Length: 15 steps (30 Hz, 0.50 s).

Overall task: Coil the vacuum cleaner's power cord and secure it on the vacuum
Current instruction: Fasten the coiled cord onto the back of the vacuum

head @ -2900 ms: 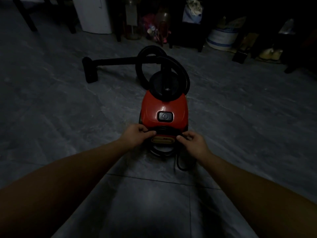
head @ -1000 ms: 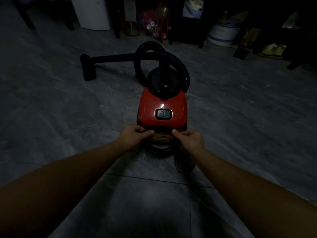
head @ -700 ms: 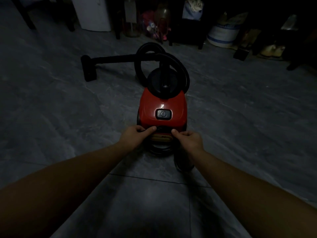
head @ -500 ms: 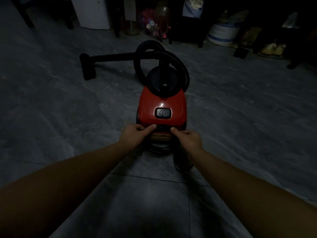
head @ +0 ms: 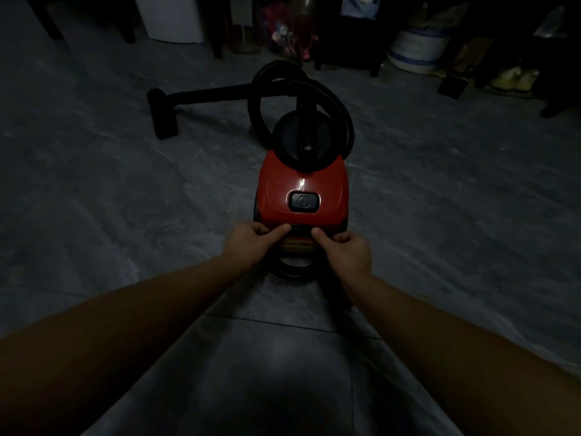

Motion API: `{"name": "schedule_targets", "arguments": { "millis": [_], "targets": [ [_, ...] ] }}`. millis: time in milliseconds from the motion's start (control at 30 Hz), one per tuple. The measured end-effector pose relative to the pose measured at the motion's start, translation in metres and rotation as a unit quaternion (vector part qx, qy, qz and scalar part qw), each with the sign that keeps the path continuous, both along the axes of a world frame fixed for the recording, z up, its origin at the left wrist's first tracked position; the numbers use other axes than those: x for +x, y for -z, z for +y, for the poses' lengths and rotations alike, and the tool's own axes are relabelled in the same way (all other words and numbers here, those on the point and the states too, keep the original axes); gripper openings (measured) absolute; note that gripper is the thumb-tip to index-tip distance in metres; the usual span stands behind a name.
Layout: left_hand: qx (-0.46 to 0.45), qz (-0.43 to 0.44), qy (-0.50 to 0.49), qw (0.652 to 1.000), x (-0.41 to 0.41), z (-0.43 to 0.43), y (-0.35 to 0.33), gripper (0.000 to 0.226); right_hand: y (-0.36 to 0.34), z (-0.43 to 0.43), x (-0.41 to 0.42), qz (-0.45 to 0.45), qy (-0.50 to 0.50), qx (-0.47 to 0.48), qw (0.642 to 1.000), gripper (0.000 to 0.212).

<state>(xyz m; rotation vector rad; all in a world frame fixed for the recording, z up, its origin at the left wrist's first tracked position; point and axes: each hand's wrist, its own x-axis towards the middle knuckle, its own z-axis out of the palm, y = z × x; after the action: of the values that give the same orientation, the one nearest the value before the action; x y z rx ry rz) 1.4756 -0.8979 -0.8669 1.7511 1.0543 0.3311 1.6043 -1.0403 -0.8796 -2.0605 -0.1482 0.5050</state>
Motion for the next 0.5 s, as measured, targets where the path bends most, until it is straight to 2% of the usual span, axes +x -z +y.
{"name": "schedule_targets", "arguments": {
  "millis": [233,400,500],
  "targets": [
    [-0.023,0.004,0.019,1.0,-0.0031,0.0012,-0.0016,0.049,-0.002,-0.0003,-0.0008,-0.015,-0.005,-0.014,1.0,0.055],
    [-0.048,-0.015,0.041,0.998,-0.0091,0.0069,0.001,0.048,0.0011,-0.0023,-0.0033,-0.021,0.007,0.014,1.0,0.044],
    [-0.045,-0.012,0.043,0.998,-0.0077,0.0084,0.0001,0.054,-0.0028,-0.0016,-0.0038,0.005,0.019,0.018,1.0,0.051]
  ]
}}
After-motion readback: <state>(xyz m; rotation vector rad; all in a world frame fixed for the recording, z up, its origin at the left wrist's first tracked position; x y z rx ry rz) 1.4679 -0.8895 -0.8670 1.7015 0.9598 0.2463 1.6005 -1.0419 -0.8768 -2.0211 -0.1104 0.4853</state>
